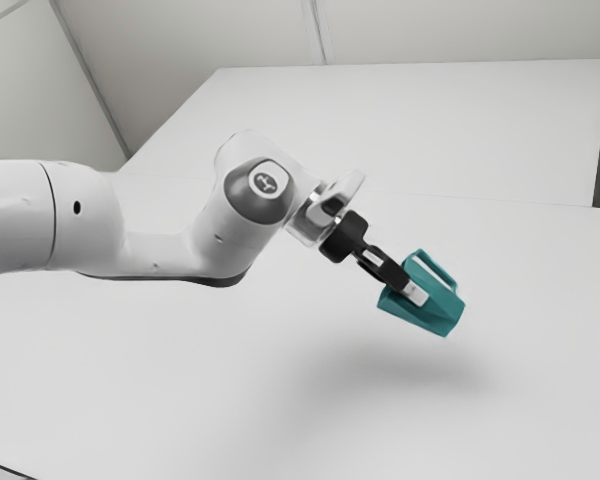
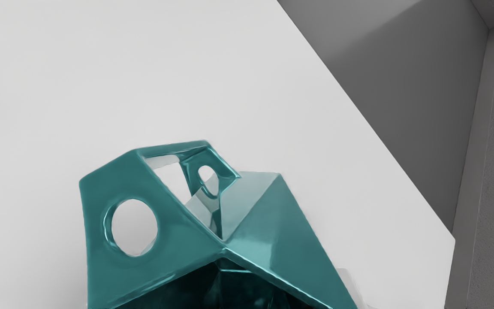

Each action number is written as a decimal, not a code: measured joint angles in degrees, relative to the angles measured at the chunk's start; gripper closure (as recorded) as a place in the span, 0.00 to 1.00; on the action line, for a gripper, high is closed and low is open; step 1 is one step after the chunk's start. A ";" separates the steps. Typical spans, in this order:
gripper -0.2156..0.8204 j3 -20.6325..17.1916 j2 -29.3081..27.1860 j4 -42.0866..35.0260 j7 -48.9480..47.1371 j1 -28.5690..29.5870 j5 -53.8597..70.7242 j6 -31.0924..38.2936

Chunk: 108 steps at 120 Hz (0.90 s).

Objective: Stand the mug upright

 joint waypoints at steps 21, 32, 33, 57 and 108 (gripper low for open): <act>0.96 -0.19 -4.69 -4.88 -5.26 5.48 8.60 0.01; 0.96 -0.21 -6.85 -6.16 -8.44 8.28 14.77 -0.23; 0.96 -0.25 -7.05 -6.35 -8.74 8.58 15.30 -0.24; 0.96 -0.35 -11.08 -9.88 -15.71 13.18 27.73 -0.95; 0.96 -0.30 -15.82 -15.23 -26.21 19.10 50.01 -3.21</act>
